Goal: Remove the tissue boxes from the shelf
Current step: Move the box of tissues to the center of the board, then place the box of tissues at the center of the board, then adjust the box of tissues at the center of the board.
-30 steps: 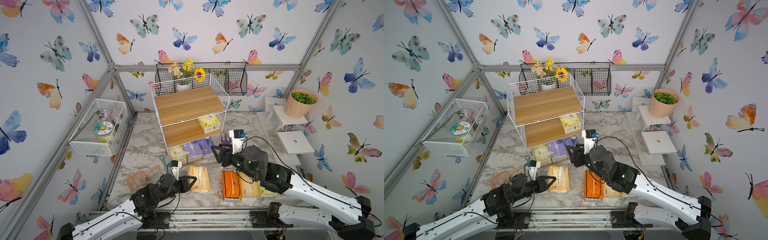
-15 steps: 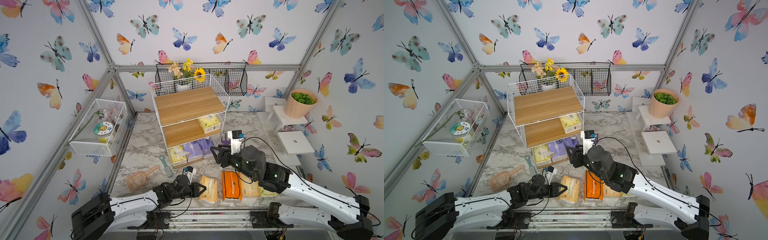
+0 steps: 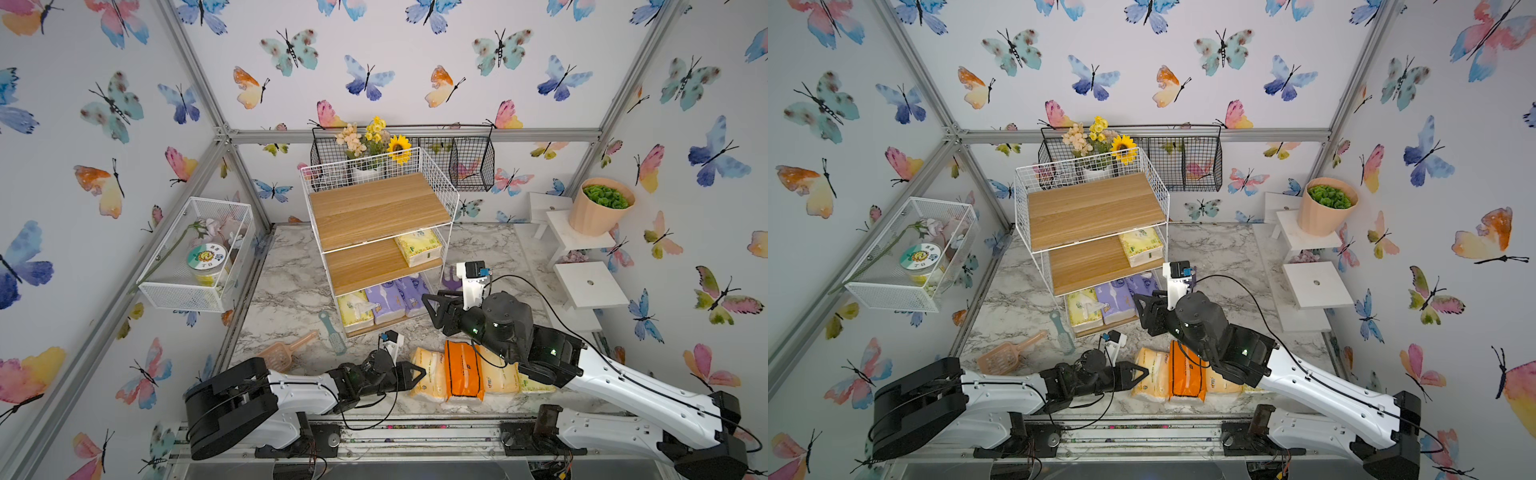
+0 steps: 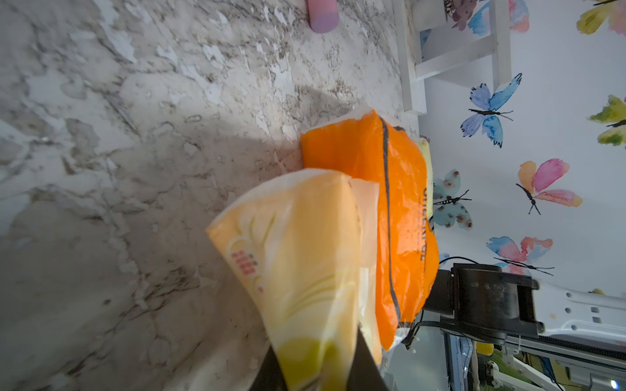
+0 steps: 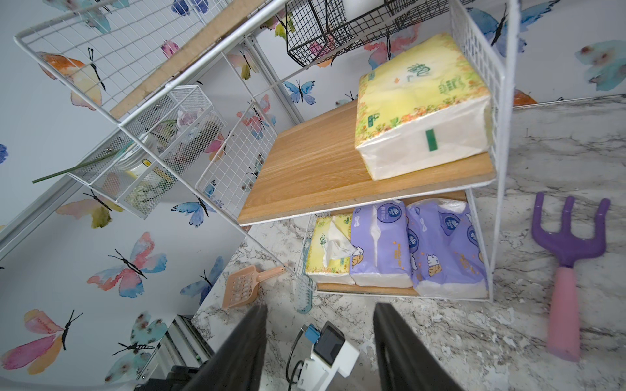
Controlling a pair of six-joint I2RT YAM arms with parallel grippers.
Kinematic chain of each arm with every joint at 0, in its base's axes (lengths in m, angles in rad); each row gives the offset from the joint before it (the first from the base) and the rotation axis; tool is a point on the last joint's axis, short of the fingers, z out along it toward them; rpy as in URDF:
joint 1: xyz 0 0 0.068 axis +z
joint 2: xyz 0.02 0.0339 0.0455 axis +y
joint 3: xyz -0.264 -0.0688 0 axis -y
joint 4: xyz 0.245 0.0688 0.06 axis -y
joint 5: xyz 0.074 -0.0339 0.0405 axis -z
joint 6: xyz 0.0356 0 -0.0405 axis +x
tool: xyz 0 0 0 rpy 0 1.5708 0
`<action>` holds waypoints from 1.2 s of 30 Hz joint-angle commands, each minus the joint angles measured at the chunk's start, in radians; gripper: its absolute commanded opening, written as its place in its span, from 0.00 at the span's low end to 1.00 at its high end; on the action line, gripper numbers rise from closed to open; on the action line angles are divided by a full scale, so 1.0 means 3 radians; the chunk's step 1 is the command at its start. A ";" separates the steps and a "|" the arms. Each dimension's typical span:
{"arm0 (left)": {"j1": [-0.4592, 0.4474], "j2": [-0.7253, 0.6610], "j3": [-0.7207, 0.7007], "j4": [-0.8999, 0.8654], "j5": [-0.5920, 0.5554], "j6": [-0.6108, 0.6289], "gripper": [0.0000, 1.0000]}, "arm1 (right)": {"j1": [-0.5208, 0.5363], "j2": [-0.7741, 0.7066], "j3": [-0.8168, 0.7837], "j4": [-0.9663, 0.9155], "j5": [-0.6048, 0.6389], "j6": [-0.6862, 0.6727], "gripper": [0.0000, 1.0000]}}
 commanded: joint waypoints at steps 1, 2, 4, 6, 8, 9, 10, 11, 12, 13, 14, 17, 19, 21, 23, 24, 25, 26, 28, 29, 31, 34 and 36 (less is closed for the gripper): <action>-0.0132 0.0203 0.0119 0.0318 -0.0309 -0.0143 0.19 | 0.0001 -0.0050 -0.0048 -0.0026 0.0063 0.0029 0.55; -0.0177 0.0256 0.0147 0.0320 -0.0394 -0.0157 0.21 | 0.0001 -0.0050 -0.0047 -0.0025 0.0055 0.0029 0.55; -0.0278 0.0358 0.0230 0.0284 -0.0594 -0.0190 0.25 | 0.0001 -0.0050 -0.0057 -0.0032 0.0047 0.0038 0.55; -0.0346 0.0440 0.0316 0.0235 -0.0747 -0.0238 0.28 | 0.0001 -0.0050 -0.0062 -0.0038 0.0047 0.0048 0.55; -0.0383 0.0541 0.0381 0.0229 -0.0837 -0.0300 0.30 | 0.0001 -0.0054 -0.0067 -0.0044 0.0050 0.0057 0.55; -0.0381 0.0590 0.0412 0.0235 -0.0862 -0.0320 0.30 | 0.0001 -0.0055 -0.0072 -0.0046 0.0069 0.0062 0.55; -0.0385 0.0628 0.0440 0.0230 -0.0885 -0.0334 0.32 | 0.0001 -0.0053 -0.0078 -0.0057 0.0091 0.0069 0.55; -0.0384 0.0669 0.0472 0.0223 -0.0911 -0.0339 0.33 | -0.0002 -0.0050 -0.0083 -0.0082 0.0127 0.0077 0.55; -0.0389 0.0702 0.0504 0.0198 -0.0948 -0.0340 0.34 | 0.0001 -0.0045 -0.0078 -0.0114 0.0162 0.0093 0.55; -0.0395 0.0728 0.0543 0.0147 -0.0976 -0.0342 0.35 | 0.0000 -0.0041 -0.0075 -0.0138 0.0181 0.0105 0.55; -0.0404 0.0753 0.0581 0.0076 -0.1033 -0.0346 0.39 | 0.0001 -0.0040 -0.0070 -0.0161 0.0197 0.0108 0.55; -0.0444 0.0794 0.0666 -0.0158 -0.1166 -0.0461 0.63 | 0.0001 -0.0035 -0.0057 -0.0194 0.0222 0.0118 0.55; -0.0462 0.0765 0.0672 -0.0310 -0.1267 -0.0563 0.79 | 0.0001 -0.0025 -0.0055 -0.0226 0.0290 0.0152 0.55; -0.0482 0.0634 0.0646 -0.0515 -0.1416 -0.0667 0.90 | 0.0000 -0.0010 -0.0047 -0.0265 0.0341 0.0184 0.56; -0.0508 0.0450 0.0607 -0.0734 -0.1590 -0.0756 0.93 | 0.0001 0.0006 -0.0032 -0.0279 0.0364 0.0207 0.56; -0.0522 0.0331 0.0586 -0.0907 -0.1687 -0.0807 0.94 | 0.0001 0.0023 -0.0023 -0.0279 0.0375 0.0216 0.56; -0.0532 0.0230 0.0579 -0.1054 -0.1769 -0.0849 0.94 | 0.0001 0.0033 -0.0008 -0.0281 0.0388 0.0227 0.56; -0.0539 0.0106 0.0570 -0.1229 -0.1845 -0.0897 0.95 | 0.0001 0.0052 0.0003 -0.0279 0.0409 0.0236 0.56; -0.0536 -0.0114 0.0554 -0.1515 -0.1952 -0.0976 0.94 | -0.0002 0.0088 0.0039 -0.0281 0.0451 0.0263 0.56; -0.0534 -0.0215 0.0553 -0.1664 -0.1986 -0.1010 0.93 | 0.0001 0.0108 0.0057 -0.0279 0.0471 0.0271 0.56; -0.0534 -0.0375 0.0552 -0.1877 -0.2006 -0.0998 0.88 | 0.0000 0.0151 0.0094 -0.0282 0.0508 0.0298 0.56; -0.0520 -0.0433 0.0539 -0.2029 -0.1871 -0.0964 0.81 | -0.0002 0.0221 0.0132 -0.0269 0.0507 0.0314 0.56; -0.0483 -0.0364 0.0520 -0.1923 -0.1563 -0.0834 0.76 | -0.0003 0.0254 0.0143 -0.0246 0.0478 0.0315 0.56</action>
